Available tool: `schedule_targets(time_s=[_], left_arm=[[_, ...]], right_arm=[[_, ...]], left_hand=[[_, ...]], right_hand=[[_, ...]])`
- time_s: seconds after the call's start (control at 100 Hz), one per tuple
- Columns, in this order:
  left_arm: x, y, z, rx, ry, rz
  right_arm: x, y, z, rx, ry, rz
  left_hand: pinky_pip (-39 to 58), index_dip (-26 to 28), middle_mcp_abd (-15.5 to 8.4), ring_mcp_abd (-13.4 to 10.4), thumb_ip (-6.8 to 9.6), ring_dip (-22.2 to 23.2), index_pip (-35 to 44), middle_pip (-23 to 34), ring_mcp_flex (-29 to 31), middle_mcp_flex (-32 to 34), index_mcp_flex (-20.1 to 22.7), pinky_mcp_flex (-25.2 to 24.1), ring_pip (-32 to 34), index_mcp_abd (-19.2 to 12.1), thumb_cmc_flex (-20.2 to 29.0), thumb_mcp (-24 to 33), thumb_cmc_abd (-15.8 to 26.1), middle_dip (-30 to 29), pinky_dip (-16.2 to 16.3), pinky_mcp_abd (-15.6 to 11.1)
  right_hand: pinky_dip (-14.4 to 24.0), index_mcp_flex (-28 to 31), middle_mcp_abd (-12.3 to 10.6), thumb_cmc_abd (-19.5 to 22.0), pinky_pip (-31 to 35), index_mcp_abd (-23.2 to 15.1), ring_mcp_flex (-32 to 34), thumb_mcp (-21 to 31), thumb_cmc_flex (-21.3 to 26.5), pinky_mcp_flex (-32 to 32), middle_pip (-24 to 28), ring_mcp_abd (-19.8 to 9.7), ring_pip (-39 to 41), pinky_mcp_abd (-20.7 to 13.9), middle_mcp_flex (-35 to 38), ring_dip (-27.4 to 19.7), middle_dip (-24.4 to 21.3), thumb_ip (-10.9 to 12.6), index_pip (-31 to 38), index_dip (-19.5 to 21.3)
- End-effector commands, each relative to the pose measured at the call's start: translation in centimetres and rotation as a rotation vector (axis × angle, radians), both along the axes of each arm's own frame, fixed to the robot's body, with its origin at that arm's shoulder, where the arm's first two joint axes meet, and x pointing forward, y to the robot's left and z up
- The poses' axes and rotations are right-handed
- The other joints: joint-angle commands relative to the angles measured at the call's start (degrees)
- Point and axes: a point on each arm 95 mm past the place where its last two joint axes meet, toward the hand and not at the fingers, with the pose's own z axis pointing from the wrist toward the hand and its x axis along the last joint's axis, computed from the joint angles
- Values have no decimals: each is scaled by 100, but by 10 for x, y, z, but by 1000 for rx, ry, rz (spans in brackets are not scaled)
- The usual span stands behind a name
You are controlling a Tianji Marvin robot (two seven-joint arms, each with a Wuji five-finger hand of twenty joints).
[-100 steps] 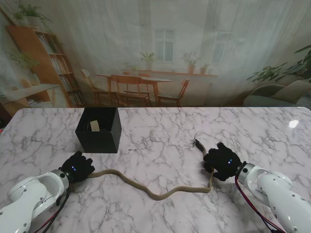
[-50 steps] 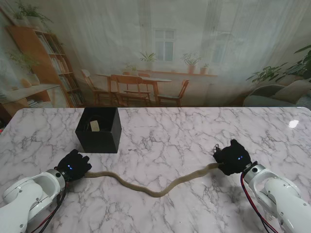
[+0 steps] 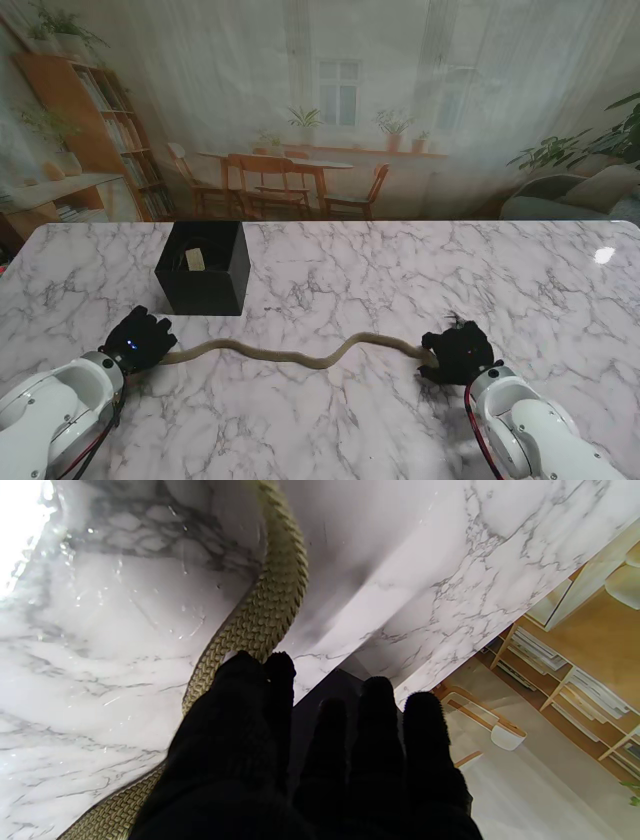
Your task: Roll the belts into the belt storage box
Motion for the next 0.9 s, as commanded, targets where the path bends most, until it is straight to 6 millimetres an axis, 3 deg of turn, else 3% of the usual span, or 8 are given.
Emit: schedule_targets(time_s=[0.0,0.18,0.37,0.48,0.54,0.66,0.77,0.89], left_arm=[[-1,-1,-3,9,16,7],[0,-2,-2,-3,3,-3],[1,-4,1,-43,-18,-17],[2,-6,4,-61,-25,-25],[2,-7,6,-62,-29,-31],[0,-11,10,-88,-38,-43],[-1,-18,17,-154,-50,-61],[0,-25,28,-182,-83,-94]], right_arm=[[-5,4,-2,10,-20,27],[-1,-7,21,99,-188,66],[-1,-28,46,50,-321,123],[0,-42,52,-41,-330,142],[1,-49,52,-98,-318,164],[6,-65,49,-260,-305,234],[11,-72,42,-303,-264,219],[16,-76,33,-328,-219,200]], left_hand=[[152,94,13,58,-61,33,14,27,114,91,263,-30,70,19,189,95,-89,53,63,55],[142,81,21,69,-63,32,-22,16,99,76,243,-47,64,-12,148,73,-51,52,63,59],[85,-686,85,149,-75,30,-1048,-133,-20,-56,38,-158,33,-52,-506,-366,360,-18,79,106],[29,-617,92,170,-69,25,-1588,-193,-72,-105,55,-209,7,-30,-698,-465,538,-51,95,119],[10,-614,90,178,-70,17,-1609,-218,-102,-141,92,-229,-11,-41,-737,-474,581,-61,90,125],[-120,-628,127,188,-77,-44,-1737,-322,-204,-264,87,-291,-109,-28,-842,-496,691,-117,35,134],[-249,-620,172,207,-83,-124,-1887,-459,-262,-334,98,-331,-194,-22,-948,-518,781,-232,-23,144],[-285,-610,178,218,-83,-145,-1943,-485,-275,-349,122,-342,-207,-16,-969,-519,799,-261,-39,159]], right_hand=[[113,-149,148,183,19,-141,-66,-165,-297,-76,-156,-138,-270,96,-19,41,69,163,118,142],[221,387,146,213,180,-239,-14,-106,-65,17,-89,-128,-133,59,49,161,206,226,445,278],[176,340,8,219,27,-758,-185,123,135,-92,-216,-268,-272,41,-174,114,184,223,468,306],[170,-126,-89,53,-274,-1467,-777,383,542,-390,-815,-334,-845,61,-1141,-37,110,25,422,105],[174,-550,-58,-17,-482,-1761,-1234,741,687,-597,-1190,-396,-1188,77,-1967,-159,1,231,269,252],[168,-1449,73,-574,-747,-1952,-2044,1591,793,-829,-1436,-474,-1596,4,-3691,-452,-369,325,-166,330],[78,-1917,-176,-967,-973,-2105,-2895,2145,966,-1122,-1480,-362,-1957,-70,-4997,-848,-931,358,-324,168],[38,-1786,-489,-1204,-1066,-2175,-3299,2084,880,-1272,-1617,-415,-2079,-117,-5390,-1052,-1069,272,-134,226]])
